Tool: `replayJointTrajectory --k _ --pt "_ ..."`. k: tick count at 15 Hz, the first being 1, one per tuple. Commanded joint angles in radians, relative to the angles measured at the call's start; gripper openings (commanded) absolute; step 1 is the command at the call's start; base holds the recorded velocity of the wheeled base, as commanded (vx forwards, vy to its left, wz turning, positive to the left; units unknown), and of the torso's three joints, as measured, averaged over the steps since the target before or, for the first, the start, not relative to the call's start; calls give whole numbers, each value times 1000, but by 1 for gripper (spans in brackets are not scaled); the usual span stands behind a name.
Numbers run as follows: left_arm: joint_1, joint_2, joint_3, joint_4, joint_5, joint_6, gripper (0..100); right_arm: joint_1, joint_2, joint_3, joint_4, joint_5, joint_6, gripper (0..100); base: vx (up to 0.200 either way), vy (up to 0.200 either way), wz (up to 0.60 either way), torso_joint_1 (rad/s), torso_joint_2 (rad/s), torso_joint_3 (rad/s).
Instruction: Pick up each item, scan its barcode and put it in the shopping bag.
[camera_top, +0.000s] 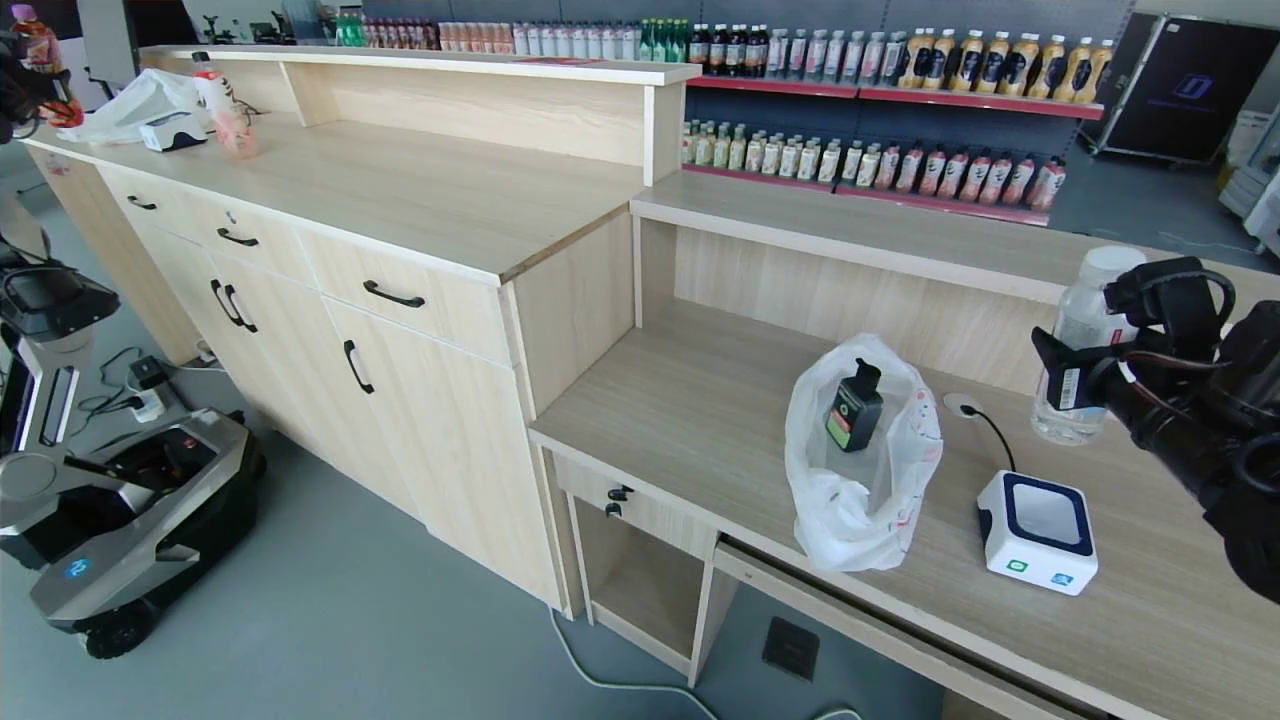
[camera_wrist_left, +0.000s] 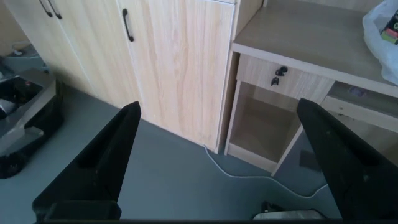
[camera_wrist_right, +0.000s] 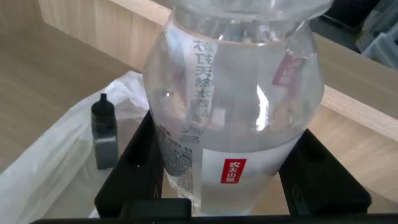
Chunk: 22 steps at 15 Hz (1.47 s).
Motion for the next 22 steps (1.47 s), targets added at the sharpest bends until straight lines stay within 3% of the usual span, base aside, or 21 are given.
replayJointTrajectory --k 1,3,8,11,14,22 --pt "0 0 0 -1 0 0 100 24 14 -4 -1 35 15 0 0 0 0 0 0 0" --pt "0 0 0 -1 0 0 100 70 83 -8 -7 125 85 0 0 0 0 0 0 0" --pt "0 0 0 -1 0 0 100 116 385 -148 -70 157 211 0 0 0 0 0 0 0" --pt "0 0 0 -1 0 1 100 114 483 -189 -133 274 216 0 0 0 0 0 0 0" --pt "0 0 0 -1 0 0 100 117 561 -218 -197 309 216 0 0 0 0 0 0 0" --pt "0 0 0 -1 0 0 100 120 667 -323 -206 381 213 0 0 0 0 0 0 0"
